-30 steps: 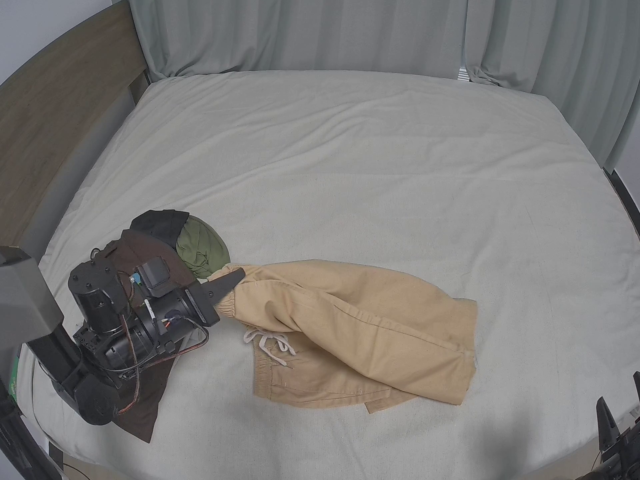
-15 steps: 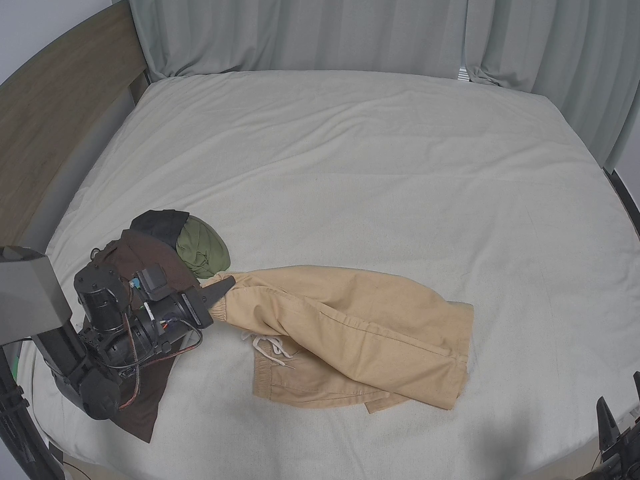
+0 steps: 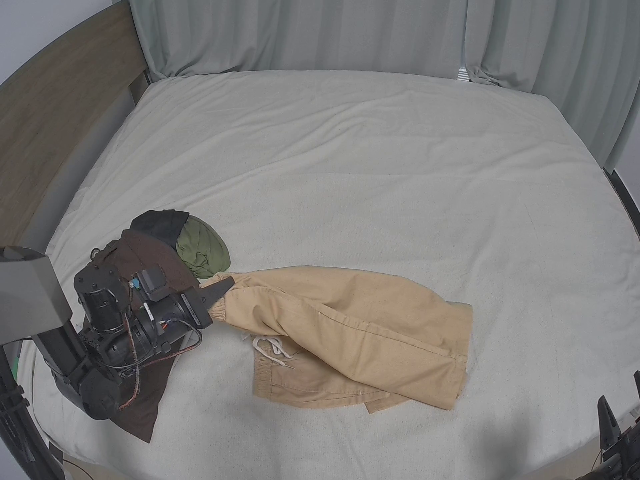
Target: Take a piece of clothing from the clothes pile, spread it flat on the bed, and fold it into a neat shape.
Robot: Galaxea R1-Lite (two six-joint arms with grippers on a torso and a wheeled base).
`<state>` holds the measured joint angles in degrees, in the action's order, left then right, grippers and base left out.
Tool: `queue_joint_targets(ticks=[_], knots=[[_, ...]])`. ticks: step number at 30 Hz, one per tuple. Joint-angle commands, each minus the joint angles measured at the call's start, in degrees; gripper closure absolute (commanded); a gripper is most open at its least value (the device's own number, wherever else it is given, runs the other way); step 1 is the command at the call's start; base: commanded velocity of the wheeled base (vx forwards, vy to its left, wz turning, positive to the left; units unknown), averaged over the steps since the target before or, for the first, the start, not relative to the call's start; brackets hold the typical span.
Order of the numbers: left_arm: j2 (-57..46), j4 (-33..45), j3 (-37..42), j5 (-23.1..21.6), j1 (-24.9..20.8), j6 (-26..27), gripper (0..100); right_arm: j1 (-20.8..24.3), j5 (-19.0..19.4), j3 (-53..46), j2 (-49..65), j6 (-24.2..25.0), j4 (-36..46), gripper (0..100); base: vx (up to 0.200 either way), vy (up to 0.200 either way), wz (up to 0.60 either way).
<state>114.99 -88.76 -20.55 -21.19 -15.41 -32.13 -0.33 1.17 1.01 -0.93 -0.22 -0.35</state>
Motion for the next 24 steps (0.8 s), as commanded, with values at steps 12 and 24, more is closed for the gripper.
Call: queue_joint_targets(ticks=[12,24], knots=[[0.1,0.0,0.3,0.0,-1.0,0.2,100,-0.7,2.7,10.9,-9.8,0.7,-4.5,0,0.0,0.0,0.0],[-0.6,0.0,-0.1,0.1,-1.2,0.2,100,2.4,5.4,15.6,-24.3,15.6,-3.8,0,0.0,0.0,0.0]])
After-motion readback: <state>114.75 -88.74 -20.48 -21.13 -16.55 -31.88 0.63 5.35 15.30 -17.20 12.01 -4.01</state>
